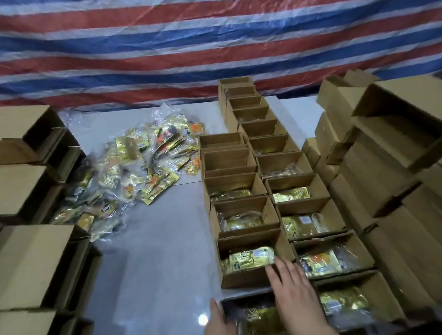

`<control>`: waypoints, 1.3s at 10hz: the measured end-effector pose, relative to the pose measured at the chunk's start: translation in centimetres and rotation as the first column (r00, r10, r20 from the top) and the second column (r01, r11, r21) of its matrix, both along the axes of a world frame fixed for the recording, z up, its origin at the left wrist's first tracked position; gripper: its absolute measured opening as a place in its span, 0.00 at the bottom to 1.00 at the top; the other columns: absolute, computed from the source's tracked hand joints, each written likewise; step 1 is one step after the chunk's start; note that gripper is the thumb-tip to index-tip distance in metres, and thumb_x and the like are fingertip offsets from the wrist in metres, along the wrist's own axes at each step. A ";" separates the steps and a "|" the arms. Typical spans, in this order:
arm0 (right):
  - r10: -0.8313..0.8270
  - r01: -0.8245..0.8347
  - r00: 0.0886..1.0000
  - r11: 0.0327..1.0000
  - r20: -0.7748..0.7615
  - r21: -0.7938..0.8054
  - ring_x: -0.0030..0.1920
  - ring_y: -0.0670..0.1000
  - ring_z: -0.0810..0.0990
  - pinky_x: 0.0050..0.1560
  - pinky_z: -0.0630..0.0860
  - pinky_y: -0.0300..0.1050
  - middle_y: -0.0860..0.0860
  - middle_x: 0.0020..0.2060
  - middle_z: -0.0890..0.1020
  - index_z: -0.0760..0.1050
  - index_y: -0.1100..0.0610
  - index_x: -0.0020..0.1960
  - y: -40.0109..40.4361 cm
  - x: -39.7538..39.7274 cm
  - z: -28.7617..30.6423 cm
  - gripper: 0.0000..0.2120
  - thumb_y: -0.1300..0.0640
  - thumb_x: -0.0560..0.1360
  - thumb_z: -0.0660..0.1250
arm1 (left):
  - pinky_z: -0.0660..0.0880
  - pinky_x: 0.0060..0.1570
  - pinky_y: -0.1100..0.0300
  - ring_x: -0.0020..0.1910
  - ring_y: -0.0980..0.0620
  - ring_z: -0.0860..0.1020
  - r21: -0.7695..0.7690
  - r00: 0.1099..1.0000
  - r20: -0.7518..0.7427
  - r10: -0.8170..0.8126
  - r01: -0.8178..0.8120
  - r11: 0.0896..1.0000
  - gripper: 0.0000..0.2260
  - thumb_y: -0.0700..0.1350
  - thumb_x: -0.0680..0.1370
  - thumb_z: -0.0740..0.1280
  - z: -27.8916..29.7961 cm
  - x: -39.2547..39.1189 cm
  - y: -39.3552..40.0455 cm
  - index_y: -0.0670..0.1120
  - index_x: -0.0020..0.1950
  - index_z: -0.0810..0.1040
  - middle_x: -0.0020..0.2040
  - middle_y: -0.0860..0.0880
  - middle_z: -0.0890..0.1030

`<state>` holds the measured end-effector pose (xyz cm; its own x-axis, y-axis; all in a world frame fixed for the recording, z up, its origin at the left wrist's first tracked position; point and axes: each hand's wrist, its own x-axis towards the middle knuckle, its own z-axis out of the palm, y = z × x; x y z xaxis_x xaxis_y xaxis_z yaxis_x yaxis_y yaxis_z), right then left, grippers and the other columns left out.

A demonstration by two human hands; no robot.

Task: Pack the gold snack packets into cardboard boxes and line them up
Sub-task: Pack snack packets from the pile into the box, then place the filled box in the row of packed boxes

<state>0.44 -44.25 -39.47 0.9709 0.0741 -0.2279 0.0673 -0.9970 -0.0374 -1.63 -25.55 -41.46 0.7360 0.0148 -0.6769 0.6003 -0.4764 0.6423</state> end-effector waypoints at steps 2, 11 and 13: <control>0.096 -0.091 0.993 0.992 0.063 -0.085 0.77 0.58 0.32 0.71 0.26 0.55 0.56 0.79 0.37 0.28 0.53 0.76 -1.8 3.6 -0.4 0.47 0.68 0.76 0.61 | 0.78 0.54 0.53 0.60 0.39 0.77 0.000 0.997 0.071 0.005 -0.005 1.000 0.28 0.37 0.82 0.56 0.5 3.5 -3.2 0.43 0.79 0.48 0.67 0.35 0.73; 0.102 -0.101 0.992 0.995 -0.078 0.022 0.68 0.49 0.70 0.77 0.35 0.57 0.47 0.65 0.75 0.67 0.49 0.72 -1.0 9.2 0.0 0.27 0.43 0.75 0.51 | 0.62 0.73 0.55 0.72 0.48 0.68 -0.080 0.996 0.047 0.077 -0.073 0.994 0.33 0.63 0.79 0.60 2.8 7.4 -1.8 0.54 0.79 0.52 0.76 0.47 0.65; 0.069 -0.080 0.995 0.982 0.073 0.170 0.67 0.44 0.71 0.77 0.45 0.50 0.43 0.66 0.76 0.69 0.49 0.72 2.6 13.9 2.6 0.28 0.43 0.77 0.47 | 0.60 0.71 0.59 0.74 0.50 0.65 0.014 0.978 0.139 0.159 -0.162 0.987 0.28 0.61 0.81 0.53 3.4 13.8 5.7 0.48 0.78 0.58 0.76 0.46 0.65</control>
